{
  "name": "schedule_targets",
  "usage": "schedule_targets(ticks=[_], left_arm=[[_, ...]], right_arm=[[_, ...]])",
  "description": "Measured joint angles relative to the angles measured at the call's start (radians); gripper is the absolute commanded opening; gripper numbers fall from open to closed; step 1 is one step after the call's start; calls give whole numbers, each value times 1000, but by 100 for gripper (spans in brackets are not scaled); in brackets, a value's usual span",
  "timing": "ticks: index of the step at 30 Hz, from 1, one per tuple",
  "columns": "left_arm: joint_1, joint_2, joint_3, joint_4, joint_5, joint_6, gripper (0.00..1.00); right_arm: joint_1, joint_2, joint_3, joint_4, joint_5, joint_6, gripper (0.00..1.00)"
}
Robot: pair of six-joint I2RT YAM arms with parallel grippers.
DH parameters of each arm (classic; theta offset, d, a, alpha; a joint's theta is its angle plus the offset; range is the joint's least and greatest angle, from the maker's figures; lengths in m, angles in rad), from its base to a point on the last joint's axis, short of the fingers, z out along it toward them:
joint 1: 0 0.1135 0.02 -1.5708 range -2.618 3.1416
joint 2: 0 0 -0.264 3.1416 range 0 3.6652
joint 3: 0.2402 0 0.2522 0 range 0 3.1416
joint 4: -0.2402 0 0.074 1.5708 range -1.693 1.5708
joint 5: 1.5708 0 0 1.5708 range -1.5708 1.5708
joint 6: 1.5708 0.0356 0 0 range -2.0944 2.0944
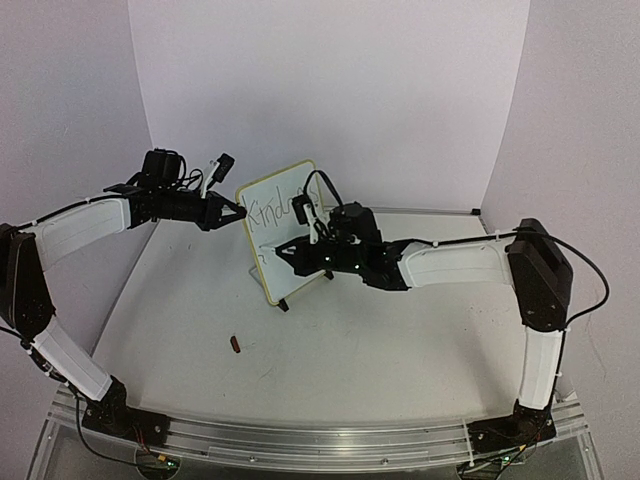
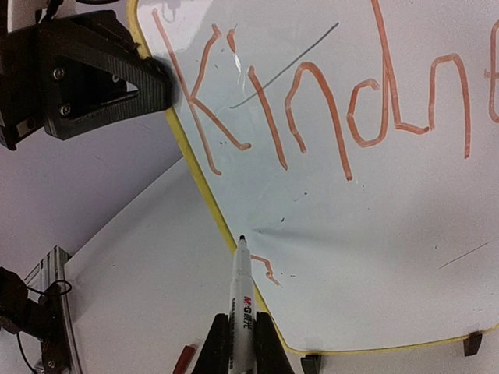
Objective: Write a sentence on the whiteboard
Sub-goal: Write on the whiteboard with the whiteboard marker without the cap.
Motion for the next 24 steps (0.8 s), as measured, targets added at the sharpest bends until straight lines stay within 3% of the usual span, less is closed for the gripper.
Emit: schedule_targets(ticks=[24], left_arm=[[1, 0, 0, 0, -2, -1, 0]], right_arm=[[0, 32, 26, -9, 33, 0, 0]])
